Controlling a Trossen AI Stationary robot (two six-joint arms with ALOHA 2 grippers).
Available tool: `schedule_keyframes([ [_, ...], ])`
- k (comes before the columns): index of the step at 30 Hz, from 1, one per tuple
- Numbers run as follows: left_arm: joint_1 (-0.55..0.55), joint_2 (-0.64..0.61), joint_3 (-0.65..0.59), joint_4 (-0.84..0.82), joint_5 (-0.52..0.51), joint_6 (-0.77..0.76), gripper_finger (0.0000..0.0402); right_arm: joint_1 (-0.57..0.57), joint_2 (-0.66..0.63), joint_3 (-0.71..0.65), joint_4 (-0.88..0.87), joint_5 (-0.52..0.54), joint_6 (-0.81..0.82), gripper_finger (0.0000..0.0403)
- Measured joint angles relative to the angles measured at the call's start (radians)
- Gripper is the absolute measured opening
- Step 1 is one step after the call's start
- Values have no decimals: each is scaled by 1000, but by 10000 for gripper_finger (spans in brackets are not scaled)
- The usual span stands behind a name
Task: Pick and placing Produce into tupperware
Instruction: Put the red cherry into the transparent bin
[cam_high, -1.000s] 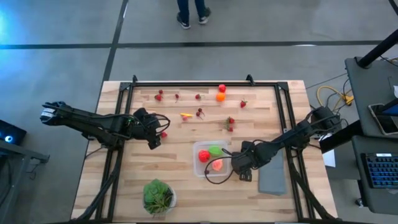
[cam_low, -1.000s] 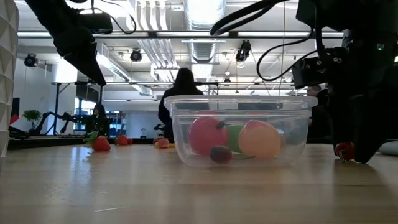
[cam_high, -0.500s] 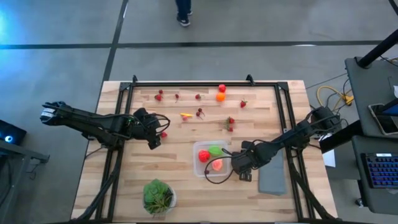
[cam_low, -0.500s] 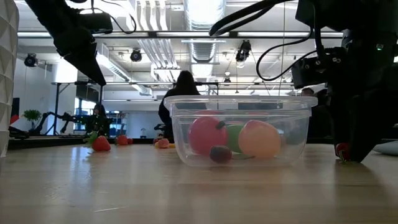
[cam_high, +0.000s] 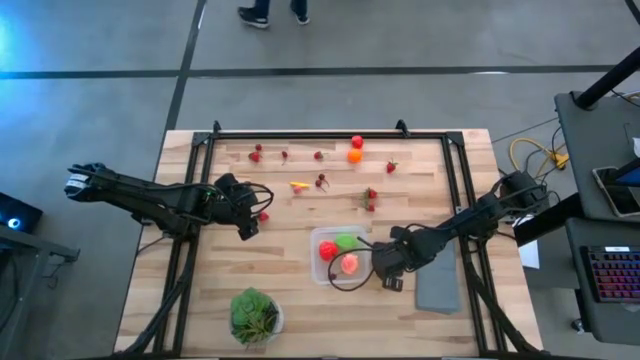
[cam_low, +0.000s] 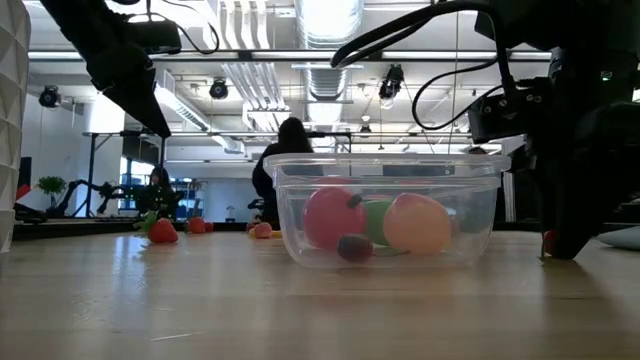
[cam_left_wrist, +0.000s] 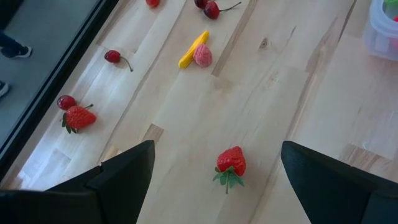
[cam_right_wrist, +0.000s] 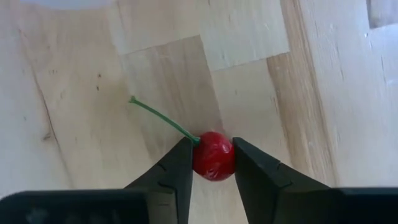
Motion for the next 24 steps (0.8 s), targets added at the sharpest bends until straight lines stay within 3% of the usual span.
schedule_keyframes([
  [8, 0, 0, 0, 0, 0, 0, 334, 0, -69, 0, -8, 2, 130, 104],
  [15, 0, 0, 0, 0, 14, 3, 334, 0, -251, 12, -37, 52, 284, 100],
  [19, 0, 0, 0, 2, 17, 5, 334, -15, -355, 21, -25, 137, 287, 107],
  [24, 0, 0, 0, 15, 17, 5, 334, -93, -373, 28, 3, 82, 237, 117],
])
